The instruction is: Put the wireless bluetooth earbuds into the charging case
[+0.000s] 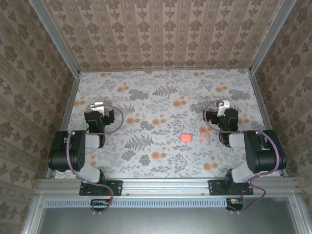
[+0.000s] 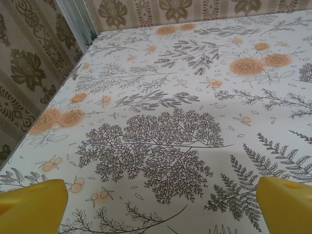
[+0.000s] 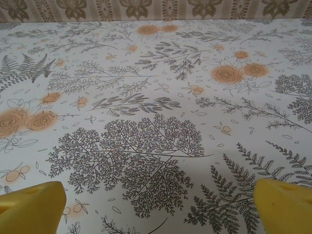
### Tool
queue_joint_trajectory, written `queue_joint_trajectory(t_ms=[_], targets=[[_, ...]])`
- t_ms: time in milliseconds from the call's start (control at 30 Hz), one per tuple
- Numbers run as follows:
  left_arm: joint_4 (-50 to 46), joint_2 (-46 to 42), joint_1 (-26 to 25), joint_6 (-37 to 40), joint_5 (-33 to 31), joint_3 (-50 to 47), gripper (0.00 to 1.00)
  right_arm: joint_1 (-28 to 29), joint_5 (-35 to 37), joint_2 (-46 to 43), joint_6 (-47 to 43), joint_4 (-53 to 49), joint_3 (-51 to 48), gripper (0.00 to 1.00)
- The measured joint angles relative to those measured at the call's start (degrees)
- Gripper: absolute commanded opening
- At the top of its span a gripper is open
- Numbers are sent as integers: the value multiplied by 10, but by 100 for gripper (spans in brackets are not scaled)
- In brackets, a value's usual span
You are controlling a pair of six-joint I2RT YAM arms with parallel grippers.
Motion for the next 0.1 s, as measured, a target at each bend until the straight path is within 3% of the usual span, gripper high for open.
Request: queue_joint_trajectory(t_ms=[100], targets=[[0, 0, 0, 0, 0, 0, 100, 0, 0, 0, 0, 0, 0, 100]])
